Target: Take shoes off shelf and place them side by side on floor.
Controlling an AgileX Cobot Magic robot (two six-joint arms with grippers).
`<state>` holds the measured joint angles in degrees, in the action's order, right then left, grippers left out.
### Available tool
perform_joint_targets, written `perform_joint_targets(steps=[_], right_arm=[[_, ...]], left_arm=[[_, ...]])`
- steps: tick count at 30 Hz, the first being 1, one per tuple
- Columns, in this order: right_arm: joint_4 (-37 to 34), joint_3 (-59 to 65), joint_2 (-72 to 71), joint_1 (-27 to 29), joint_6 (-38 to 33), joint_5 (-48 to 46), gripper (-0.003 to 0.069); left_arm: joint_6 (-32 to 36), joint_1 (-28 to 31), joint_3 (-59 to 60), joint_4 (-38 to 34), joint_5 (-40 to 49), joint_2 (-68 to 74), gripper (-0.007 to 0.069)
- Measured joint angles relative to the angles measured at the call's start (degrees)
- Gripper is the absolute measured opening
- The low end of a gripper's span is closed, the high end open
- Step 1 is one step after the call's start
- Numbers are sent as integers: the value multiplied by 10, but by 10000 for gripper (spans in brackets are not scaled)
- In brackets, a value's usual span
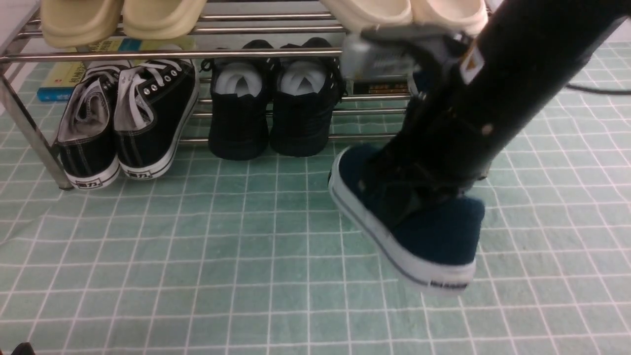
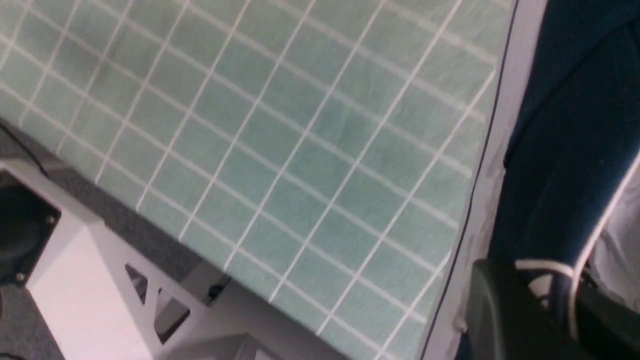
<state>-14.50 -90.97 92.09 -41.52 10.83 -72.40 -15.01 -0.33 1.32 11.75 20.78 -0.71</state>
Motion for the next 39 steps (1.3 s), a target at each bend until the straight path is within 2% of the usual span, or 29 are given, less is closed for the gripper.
perform_joint_targets(steps=[2,4,5,8,11,20,29,32,35,37,39], right_arm=[[38,31,4,-41,59,8,37],[61,38,6,-54,88,21,37],[96,43,14,-67,127,46,37],[154,43,33,-72,189,87,37],[182,43,61,-72,225,123,37],[193,43,147,-73,245,197,37],[205,43,185,-78,272,210,55],[202,37,184,-78,280,205,118],[182,13,179,-77,278,176,230],[176,-25,168,-77,257,125,318],[181,-68,158,-77,218,78,374]], left_arm=[[0,0,0,0,0,0,242],[0,0,0,0,0,0,242],[0,0,0,0,0,0,242],[0,0,0,0,0,0,242],[0,0,0,0,0,0,242],[0,0,0,0,0,0,242],[0,0,0,1,0,0,242],[0,0,0,1,0,0,242],[0,0,0,1,0,0,242],[0,0,0,1,0,0,242],[0,0,0,1,0,0,242]])
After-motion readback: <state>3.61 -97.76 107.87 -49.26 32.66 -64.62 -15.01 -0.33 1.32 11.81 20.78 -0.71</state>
